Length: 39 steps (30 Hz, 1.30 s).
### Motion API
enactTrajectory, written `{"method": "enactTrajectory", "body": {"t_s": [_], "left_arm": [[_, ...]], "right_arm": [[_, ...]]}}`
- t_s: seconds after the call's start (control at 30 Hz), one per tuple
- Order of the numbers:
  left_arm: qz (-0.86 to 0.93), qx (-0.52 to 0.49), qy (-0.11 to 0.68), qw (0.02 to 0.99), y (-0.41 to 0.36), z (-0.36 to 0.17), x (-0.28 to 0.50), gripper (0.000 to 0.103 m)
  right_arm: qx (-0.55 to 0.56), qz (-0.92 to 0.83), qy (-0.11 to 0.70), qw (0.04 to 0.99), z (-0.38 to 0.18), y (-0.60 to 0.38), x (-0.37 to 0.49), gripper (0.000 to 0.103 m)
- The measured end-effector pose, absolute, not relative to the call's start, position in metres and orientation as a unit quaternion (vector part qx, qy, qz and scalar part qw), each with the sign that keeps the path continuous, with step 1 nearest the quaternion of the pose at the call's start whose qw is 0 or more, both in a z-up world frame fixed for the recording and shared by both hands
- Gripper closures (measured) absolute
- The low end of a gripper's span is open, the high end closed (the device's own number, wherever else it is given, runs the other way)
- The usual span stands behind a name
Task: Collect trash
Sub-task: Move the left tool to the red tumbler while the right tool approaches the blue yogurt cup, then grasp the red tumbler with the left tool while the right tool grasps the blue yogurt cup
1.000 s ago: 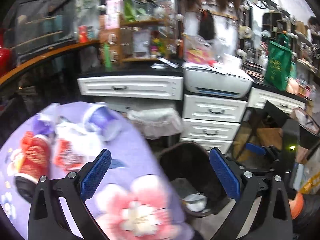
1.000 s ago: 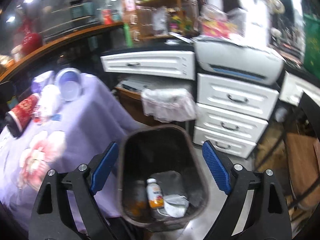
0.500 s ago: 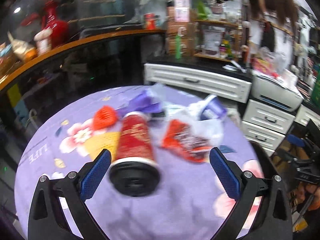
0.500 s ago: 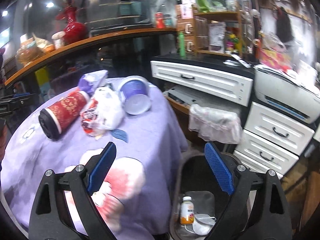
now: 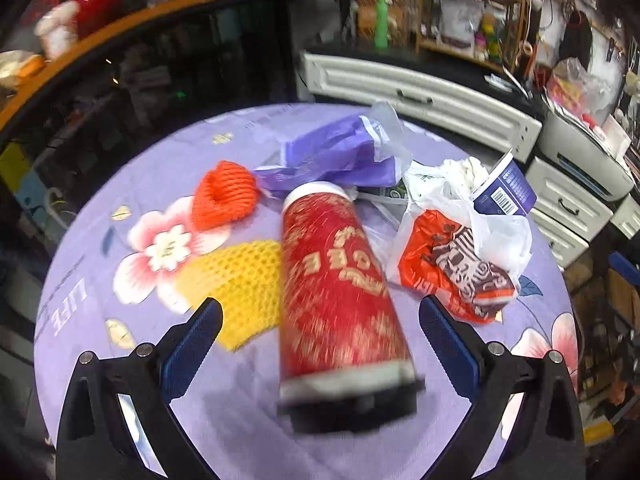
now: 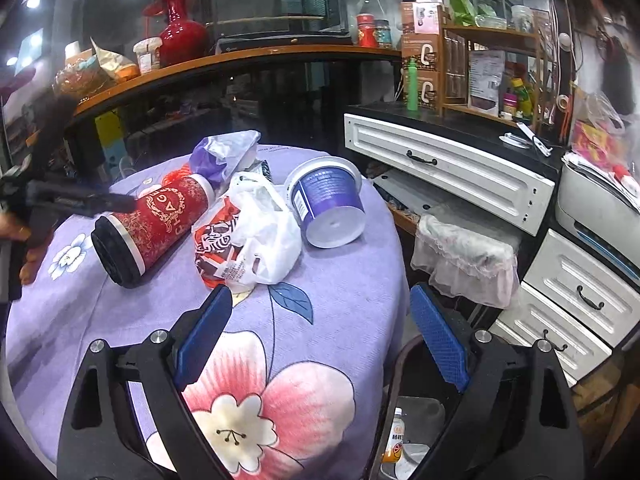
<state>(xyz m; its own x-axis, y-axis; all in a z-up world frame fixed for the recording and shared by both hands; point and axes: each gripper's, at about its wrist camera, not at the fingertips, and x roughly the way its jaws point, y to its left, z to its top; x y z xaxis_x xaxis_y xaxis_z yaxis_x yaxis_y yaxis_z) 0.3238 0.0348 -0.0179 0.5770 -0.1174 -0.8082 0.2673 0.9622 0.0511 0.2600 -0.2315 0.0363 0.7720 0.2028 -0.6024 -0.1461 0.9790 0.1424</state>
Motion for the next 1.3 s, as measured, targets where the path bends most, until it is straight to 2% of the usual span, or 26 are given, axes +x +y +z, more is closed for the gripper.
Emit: {"method": "enactTrajectory", "body": {"t_s": [0.3,0.57,0.67,0.73,1.0,1.3], "left_arm": [[-0.124,0.109,0.571,0.804,0.02,-0.039,0.396,0.009],[-0.109,0.125,0.624,0.764,0.011,-0.068,0.429,0.013],[-0.106,0.13,0.63,0.758,0.008,-0.076,0.434,0.021],[-0.107,0.134,0.628,0.759,0.008,-0.078,0.433,0.03],[-0.122,0.068,0.587,0.797,0.031,-0.047,0.412,0.034],[-0.131,-0.009,0.466,0.875,0.071,0.006,0.341,0.035]], "right_arm": [[0.038,0.085,0.331,0.939,0.027,-0.233,0.256,0.013],[0.044,0.078,0.343,0.935,0.015,-0.24,0.255,0.013],[0.046,0.076,0.343,0.935,0.015,-0.24,0.255,0.013],[0.045,0.076,0.342,0.935,0.016,-0.239,0.256,0.013],[0.033,0.095,0.329,0.939,0.024,-0.237,0.27,0.013],[0.048,0.12,0.351,0.927,0.033,-0.241,0.345,0.013]]}}
